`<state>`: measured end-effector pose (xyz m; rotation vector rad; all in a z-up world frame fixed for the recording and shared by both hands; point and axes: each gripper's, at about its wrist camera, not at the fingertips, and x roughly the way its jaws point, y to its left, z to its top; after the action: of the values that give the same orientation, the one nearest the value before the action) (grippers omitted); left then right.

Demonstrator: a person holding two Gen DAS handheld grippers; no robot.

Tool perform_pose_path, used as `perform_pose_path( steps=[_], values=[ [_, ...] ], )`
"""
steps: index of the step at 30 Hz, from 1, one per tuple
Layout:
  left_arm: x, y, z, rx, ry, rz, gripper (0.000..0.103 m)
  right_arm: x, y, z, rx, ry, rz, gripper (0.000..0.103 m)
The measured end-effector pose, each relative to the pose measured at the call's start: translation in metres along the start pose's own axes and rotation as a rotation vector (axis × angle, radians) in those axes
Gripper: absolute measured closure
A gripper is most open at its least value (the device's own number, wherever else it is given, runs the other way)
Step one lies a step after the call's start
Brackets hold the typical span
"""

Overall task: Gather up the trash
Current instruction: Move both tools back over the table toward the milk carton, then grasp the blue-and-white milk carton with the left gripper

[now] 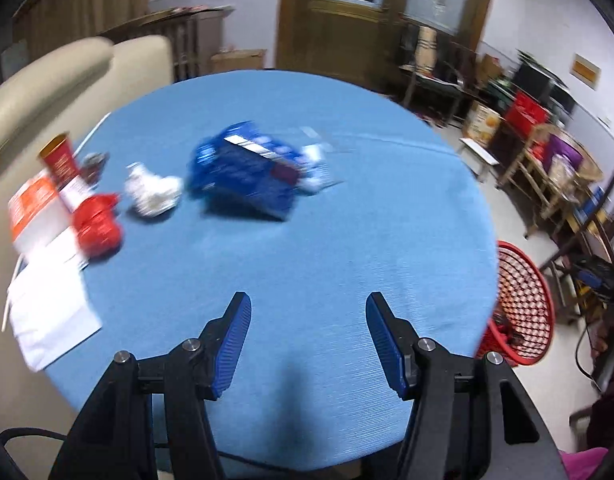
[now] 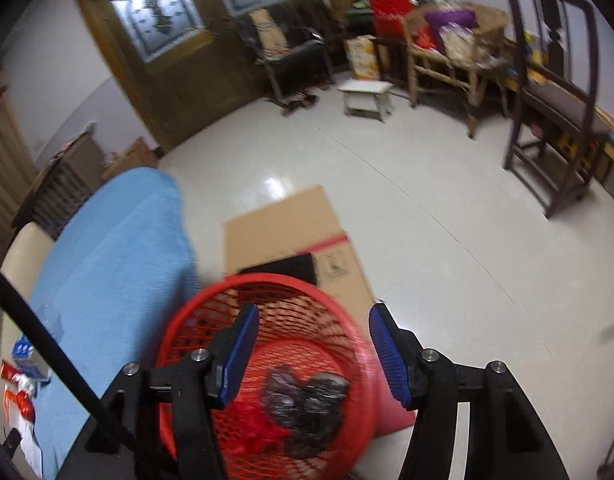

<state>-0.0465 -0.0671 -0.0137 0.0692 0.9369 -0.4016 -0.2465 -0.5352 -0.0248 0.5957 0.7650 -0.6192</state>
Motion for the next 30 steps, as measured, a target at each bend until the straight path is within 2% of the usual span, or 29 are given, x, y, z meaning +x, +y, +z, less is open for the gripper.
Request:
perform_pose_path(
  steps=[9, 22, 27, 30],
  values=[
    [-0.011, 0.057, -0.013, -0.114, -0.018, 0.069, 0.042, -0.002, 0.121, -0.016, -0.224, 0.030, 0.185, 0.041],
    [-0.012, 0.107, -0.030, -0.212, -0.001, 0.115, 0.042, 0.007, 0.273, -0.071, -0.481, 0.134, 0.392, 0.041],
    [-0.007, 0.118, -0.026, -0.265, 0.011, 0.095, 0.042, 0.016, 0.300, -0.092, -0.532, 0.176, 0.429, 0.041],
    [-0.004, 0.114, -0.014, -0.256, 0.010, 0.076, 0.042, 0.023, 0.305, -0.100, -0.537, 0.196, 0.432, 0.041]
  ],
)
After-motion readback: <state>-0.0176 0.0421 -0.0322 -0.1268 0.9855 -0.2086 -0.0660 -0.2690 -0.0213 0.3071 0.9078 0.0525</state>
